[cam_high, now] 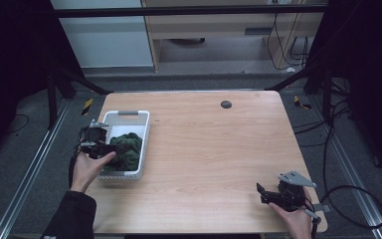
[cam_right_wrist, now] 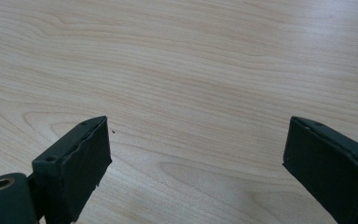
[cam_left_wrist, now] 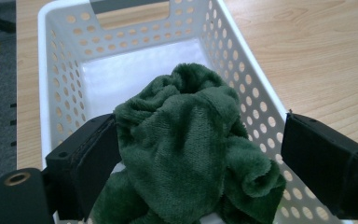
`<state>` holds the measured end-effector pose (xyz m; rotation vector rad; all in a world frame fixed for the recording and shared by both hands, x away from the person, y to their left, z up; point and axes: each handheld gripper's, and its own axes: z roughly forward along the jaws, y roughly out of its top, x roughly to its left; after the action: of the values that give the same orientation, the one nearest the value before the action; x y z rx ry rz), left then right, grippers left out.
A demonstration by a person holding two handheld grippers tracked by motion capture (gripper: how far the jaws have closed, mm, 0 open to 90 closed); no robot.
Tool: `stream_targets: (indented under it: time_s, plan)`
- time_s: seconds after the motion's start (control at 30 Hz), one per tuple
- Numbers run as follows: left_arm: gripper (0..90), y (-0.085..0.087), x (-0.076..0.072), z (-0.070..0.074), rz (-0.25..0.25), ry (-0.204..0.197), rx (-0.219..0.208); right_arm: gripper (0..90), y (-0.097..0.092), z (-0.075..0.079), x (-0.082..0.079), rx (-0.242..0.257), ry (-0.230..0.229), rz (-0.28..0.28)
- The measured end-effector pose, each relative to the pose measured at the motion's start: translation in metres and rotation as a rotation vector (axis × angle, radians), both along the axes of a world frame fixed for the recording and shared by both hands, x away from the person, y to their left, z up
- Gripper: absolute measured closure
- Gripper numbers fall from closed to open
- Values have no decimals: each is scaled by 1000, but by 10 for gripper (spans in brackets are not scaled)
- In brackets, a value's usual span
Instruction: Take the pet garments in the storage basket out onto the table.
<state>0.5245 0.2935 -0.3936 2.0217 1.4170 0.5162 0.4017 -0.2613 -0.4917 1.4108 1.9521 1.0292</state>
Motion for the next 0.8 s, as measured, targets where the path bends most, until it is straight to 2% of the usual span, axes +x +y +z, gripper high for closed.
stream_targets:
  time_s: [0.33, 0.8]
  plan:
    - [101, -1, 9, -8, 1, 51, 15, 70, 0, -1, 0, -3, 3, 4]
    - [102, -7, 20, -18, -20, 117, 60, 65, 1, -2, 1, -4, 17, 10]
